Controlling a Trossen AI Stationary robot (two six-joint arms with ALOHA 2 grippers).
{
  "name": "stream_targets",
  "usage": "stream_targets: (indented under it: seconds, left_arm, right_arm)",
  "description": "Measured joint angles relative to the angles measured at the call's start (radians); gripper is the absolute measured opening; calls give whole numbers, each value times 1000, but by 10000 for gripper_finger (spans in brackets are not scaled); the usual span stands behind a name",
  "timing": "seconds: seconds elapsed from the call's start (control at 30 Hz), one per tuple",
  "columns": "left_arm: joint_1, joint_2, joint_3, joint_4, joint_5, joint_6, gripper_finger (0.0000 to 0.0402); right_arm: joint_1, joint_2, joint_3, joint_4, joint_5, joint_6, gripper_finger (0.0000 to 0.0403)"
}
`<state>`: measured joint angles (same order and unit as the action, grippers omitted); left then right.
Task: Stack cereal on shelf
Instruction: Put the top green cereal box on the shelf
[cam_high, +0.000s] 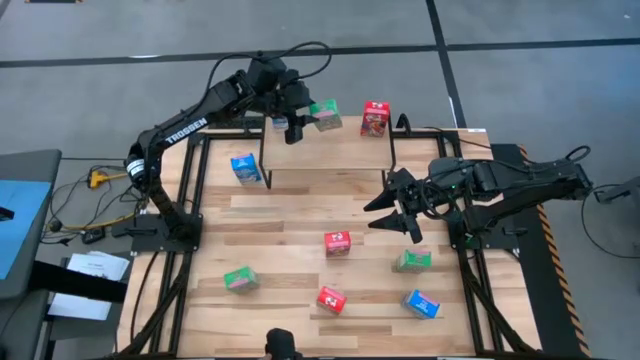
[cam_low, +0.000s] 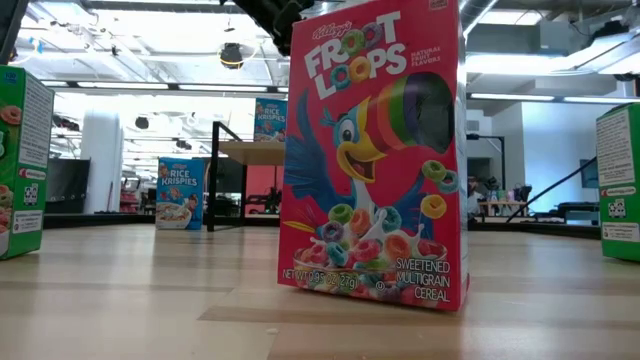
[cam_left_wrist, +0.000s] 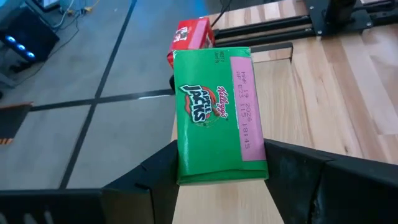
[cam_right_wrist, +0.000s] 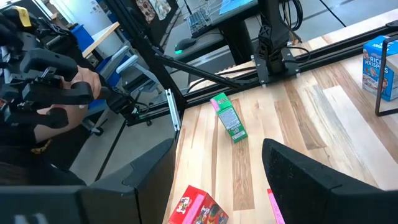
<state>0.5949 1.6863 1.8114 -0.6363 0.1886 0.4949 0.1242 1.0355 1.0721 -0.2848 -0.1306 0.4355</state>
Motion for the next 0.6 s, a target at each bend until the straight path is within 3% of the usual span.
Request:
stream_targets:
  seconds: [0.6]
  left_arm:
    - [32, 69, -1, -25, 35, -10, 187]
  right_arm:
    - [7, 0, 0, -9, 1, 0, 265]
